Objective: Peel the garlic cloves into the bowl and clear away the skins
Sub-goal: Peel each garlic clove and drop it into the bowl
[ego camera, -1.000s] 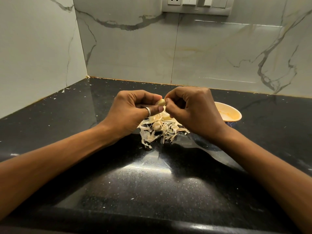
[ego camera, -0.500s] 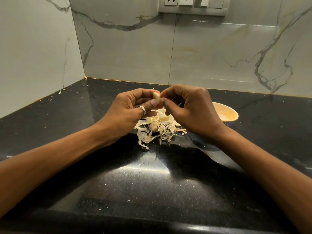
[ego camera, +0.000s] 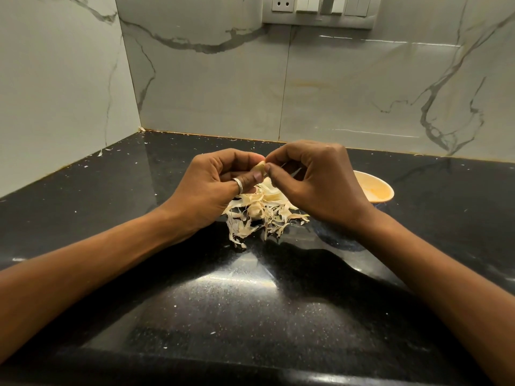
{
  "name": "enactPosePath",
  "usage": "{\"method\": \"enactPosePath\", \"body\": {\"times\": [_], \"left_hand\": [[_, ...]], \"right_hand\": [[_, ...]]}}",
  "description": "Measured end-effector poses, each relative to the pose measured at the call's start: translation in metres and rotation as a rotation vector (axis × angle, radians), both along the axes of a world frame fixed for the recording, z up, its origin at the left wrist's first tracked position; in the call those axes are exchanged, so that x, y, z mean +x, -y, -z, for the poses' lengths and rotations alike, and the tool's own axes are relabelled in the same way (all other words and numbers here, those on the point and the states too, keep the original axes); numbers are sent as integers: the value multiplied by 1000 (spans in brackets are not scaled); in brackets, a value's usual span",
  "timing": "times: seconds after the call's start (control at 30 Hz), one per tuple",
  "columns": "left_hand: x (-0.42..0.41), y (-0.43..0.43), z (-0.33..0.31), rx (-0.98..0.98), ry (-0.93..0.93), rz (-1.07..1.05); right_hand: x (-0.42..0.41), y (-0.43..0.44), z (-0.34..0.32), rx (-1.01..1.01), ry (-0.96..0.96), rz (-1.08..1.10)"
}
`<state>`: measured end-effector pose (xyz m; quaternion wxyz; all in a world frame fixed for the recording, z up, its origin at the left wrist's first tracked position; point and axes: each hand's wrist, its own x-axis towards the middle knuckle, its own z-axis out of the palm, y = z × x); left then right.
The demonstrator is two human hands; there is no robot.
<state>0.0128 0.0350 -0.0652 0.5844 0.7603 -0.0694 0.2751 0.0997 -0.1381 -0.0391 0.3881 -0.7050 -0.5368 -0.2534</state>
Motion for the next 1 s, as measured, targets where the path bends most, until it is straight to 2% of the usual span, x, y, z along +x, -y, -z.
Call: {"method": "enactPosePath", "body": {"times": [0.33, 0.67, 1.0], "left_hand": [[-2, 0, 2, 103, 56, -107], [-2, -1, 2, 46, 39, -94], [-5, 1, 0, 67, 46, -86]], "right_hand": [[0, -5, 5, -10, 88, 78], [1, -3, 6, 5, -334, -62], [3, -7, 11, 35, -365, -35]]}}
